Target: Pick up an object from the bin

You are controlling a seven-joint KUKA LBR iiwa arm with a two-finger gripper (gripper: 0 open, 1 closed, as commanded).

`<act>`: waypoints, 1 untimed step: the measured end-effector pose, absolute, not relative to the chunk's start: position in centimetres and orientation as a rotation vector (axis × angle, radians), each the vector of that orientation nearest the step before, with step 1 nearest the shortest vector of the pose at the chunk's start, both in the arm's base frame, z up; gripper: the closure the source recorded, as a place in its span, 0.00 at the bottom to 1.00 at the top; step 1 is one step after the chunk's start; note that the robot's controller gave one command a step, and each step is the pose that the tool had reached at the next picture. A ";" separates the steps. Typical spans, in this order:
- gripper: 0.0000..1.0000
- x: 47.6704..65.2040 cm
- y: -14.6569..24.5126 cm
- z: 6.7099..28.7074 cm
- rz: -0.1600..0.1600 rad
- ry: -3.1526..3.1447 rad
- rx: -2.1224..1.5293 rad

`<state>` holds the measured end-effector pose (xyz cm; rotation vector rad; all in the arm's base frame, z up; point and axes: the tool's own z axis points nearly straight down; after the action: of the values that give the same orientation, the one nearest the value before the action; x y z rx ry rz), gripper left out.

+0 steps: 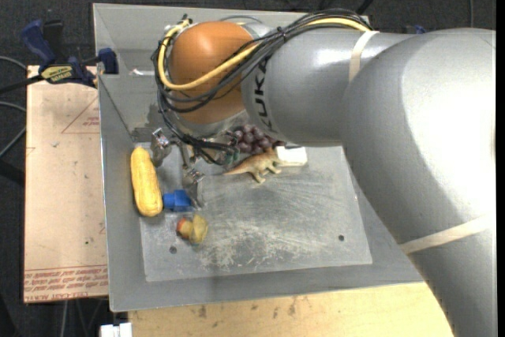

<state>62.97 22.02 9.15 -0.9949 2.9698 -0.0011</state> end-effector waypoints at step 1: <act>1.00 62.0 22.8 8.4 0.003 2.964 -1.032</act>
Offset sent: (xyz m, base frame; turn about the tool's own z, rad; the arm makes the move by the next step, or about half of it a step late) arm 0.0000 0.0000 0.0000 0.0000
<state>61.99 22.81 8.37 -1.0321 2.9641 0.0031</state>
